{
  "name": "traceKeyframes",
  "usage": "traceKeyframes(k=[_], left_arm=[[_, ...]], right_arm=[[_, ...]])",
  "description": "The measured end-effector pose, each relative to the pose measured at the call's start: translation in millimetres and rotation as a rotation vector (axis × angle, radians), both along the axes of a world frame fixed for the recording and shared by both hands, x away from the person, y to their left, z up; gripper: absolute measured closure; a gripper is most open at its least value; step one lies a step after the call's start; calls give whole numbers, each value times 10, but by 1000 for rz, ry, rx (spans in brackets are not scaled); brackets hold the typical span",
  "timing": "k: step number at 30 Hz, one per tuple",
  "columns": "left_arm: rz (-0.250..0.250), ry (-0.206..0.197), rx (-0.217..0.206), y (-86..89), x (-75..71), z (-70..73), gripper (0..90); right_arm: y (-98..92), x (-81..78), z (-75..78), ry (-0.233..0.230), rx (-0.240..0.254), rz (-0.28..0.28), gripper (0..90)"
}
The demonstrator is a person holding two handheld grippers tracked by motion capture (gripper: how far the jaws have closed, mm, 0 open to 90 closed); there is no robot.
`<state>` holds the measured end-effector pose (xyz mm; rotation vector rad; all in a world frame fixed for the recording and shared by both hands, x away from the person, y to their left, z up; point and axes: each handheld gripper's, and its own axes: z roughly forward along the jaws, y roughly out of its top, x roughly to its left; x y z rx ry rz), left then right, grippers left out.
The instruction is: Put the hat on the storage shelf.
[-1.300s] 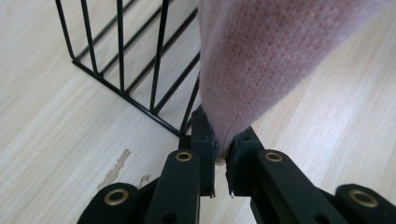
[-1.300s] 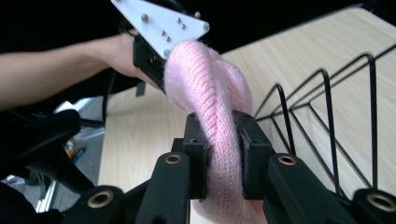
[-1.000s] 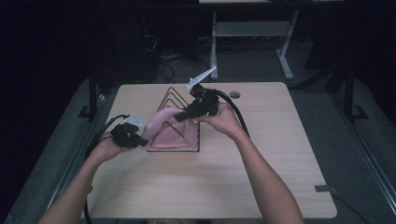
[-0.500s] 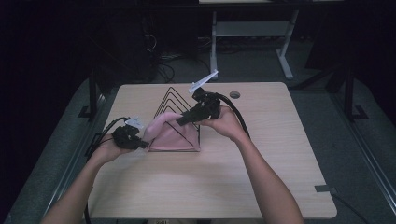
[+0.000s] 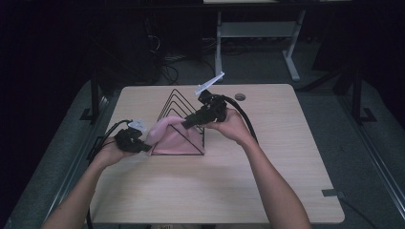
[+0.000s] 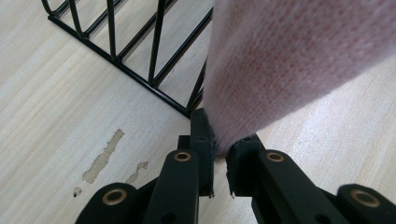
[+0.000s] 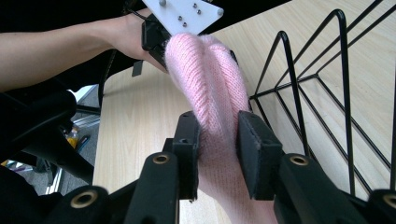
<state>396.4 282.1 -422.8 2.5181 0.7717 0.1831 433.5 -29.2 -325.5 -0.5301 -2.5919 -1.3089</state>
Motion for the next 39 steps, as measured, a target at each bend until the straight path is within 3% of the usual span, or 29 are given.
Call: traceKeyframes(k=[5,10,17,22,39], left_arm=[[8,-3,-12,4,-18,22,806],[15,-19,-13,26,-62,72,694],[27,-29,-46,84,-124,170,613],[34,-25,-47,107,-140,184,578],[68,-15,-67,165,-175,236,491]], right_arm=[[-28,-18,-1,-11,5,-4,662],[-116,-67,10,-16,18,-22,558],[-366,-123,70,-40,16,-96,424],[-575,-135,54,-40,10,-147,404],[-988,-201,6,-54,-1,-225,375]])
